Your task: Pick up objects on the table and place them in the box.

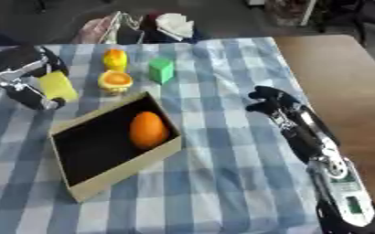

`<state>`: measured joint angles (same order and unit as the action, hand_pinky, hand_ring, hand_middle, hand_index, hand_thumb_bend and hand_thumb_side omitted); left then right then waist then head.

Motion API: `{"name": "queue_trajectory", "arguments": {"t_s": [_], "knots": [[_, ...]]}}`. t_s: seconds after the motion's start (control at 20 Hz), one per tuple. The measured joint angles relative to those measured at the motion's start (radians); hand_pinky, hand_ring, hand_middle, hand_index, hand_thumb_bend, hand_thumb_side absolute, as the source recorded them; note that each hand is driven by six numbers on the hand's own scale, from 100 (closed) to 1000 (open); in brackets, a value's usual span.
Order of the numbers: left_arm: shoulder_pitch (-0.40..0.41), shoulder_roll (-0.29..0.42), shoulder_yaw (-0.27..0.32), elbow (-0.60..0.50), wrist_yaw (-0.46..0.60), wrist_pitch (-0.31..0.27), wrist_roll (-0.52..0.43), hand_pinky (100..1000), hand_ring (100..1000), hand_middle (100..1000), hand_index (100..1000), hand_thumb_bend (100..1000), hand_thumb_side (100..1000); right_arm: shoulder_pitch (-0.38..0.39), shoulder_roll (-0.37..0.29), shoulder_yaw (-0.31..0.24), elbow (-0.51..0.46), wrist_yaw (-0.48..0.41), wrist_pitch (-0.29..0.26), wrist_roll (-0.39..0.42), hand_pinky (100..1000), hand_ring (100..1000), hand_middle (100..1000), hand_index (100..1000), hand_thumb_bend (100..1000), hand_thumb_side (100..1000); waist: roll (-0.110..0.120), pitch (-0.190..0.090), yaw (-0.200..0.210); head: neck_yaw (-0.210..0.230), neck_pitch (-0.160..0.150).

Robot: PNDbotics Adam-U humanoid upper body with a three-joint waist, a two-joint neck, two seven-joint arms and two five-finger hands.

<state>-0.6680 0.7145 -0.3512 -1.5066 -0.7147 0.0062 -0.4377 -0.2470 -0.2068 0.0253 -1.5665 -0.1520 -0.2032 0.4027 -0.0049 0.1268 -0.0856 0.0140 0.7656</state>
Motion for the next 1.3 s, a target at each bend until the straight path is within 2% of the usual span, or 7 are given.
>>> {"name": "queue_trajectory", "arguments": {"t_s": [0.25, 0.5, 0.9, 1.15, 1.3], "knots": [[0.062, 0.084, -0.043, -0.224, 0.101, 0.01, -0.082, 558, 481, 508, 670, 353, 100, 0.0, 0.0, 0.0, 0.0, 0.0, -0.001, -0.001, 911, 738, 789, 874, 100, 629, 0.0, 0.0, 0.001, -0.008, 0.0], [0.092, 0.113, -0.111, -0.343, 0.129, -0.003, -0.168, 561, 491, 518, 674, 358, 110, 0.0, 0.0, 0.0, 0.0, 0.0, -0.001, -0.001, 911, 738, 789, 874, 100, 628, 0.0, 0.0, -0.001, -0.009, 0.0], [0.125, 0.111, -0.186, -0.362, 0.13, -0.04, -0.239, 610, 533, 549, 699, 342, 124, 0.0, 0.0, 0.0, 0.0, 0.0, 0.0, 0.0, 912, 739, 790, 875, 100, 631, 0.0, 0.0, -0.005, -0.017, 0.0], [0.146, 0.093, -0.207, -0.348, 0.135, -0.054, -0.256, 652, 604, 623, 744, 346, 157, 0.0, 0.0, 0.0, 0.0, 0.0, 0.0, 0.0, 912, 740, 790, 875, 100, 631, 0.0, 0.0, -0.006, -0.018, 0.0], [0.156, 0.085, -0.218, -0.337, 0.138, -0.066, -0.268, 682, 648, 671, 768, 378, 211, 0.0, 0.0, 0.0, 0.0, 0.0, 0.001, 0.001, 912, 740, 790, 875, 100, 631, 0.0, 0.0, -0.007, -0.021, 0.0]]}}
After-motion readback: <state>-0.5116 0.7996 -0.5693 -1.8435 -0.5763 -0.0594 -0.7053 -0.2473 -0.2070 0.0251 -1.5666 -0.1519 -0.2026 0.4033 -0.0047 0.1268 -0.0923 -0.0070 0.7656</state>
